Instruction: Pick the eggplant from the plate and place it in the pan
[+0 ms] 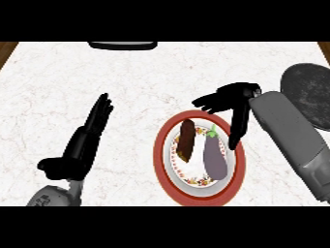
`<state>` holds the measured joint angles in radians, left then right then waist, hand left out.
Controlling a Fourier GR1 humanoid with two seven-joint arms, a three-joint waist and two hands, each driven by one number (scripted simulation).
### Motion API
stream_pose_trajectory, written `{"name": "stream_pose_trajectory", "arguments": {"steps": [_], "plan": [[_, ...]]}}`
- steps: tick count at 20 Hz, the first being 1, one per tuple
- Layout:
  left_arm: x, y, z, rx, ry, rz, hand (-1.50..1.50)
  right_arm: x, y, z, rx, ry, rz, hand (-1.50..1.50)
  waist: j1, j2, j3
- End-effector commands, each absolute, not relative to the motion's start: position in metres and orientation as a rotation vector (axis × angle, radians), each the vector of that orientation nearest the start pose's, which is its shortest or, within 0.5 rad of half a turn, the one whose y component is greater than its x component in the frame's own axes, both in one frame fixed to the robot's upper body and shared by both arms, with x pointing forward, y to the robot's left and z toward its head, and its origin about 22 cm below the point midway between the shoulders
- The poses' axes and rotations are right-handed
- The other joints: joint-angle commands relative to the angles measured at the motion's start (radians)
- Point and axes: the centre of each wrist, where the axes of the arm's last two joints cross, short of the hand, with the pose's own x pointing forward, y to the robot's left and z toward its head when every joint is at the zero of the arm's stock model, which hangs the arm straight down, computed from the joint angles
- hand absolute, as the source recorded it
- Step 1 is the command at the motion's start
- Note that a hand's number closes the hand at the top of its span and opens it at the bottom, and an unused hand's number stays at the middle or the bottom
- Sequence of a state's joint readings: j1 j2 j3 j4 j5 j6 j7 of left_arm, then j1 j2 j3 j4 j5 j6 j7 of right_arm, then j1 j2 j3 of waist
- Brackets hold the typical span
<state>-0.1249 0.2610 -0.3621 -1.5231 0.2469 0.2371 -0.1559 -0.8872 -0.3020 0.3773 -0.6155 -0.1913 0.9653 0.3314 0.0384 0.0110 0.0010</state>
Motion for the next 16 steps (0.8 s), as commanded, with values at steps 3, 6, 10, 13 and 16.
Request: {"name": "stream_pose_trajectory", "arguments": {"steps": [3,6,10,13,16], "plan": [[0.240,0.193,-0.002,-0.061,-1.707,-0.155,0.00,0.412,-0.172,0.043,0.460,-0.561,1.477,-1.50,-0.018,-0.007,-0.001],[0.239,0.206,-0.004,-0.070,-1.713,-0.123,0.00,0.414,-0.173,0.043,0.452,-0.562,1.467,-1.50,-0.028,-0.010,-0.001],[0.252,0.196,0.009,-0.063,-1.717,-0.122,0.00,0.408,-0.170,0.016,0.439,-0.515,1.455,-1.50,-0.020,-0.005,0.000],[0.259,0.183,0.025,-0.066,-1.702,-0.133,0.00,0.409,-0.153,0.027,0.436,-0.532,1.466,-1.50,-0.032,-0.010,-0.001],[0.246,0.192,0.026,-0.057,-1.703,-0.129,0.00,0.403,-0.156,0.006,0.420,-0.530,1.431,-1.50,-0.023,-0.008,0.000]]}}
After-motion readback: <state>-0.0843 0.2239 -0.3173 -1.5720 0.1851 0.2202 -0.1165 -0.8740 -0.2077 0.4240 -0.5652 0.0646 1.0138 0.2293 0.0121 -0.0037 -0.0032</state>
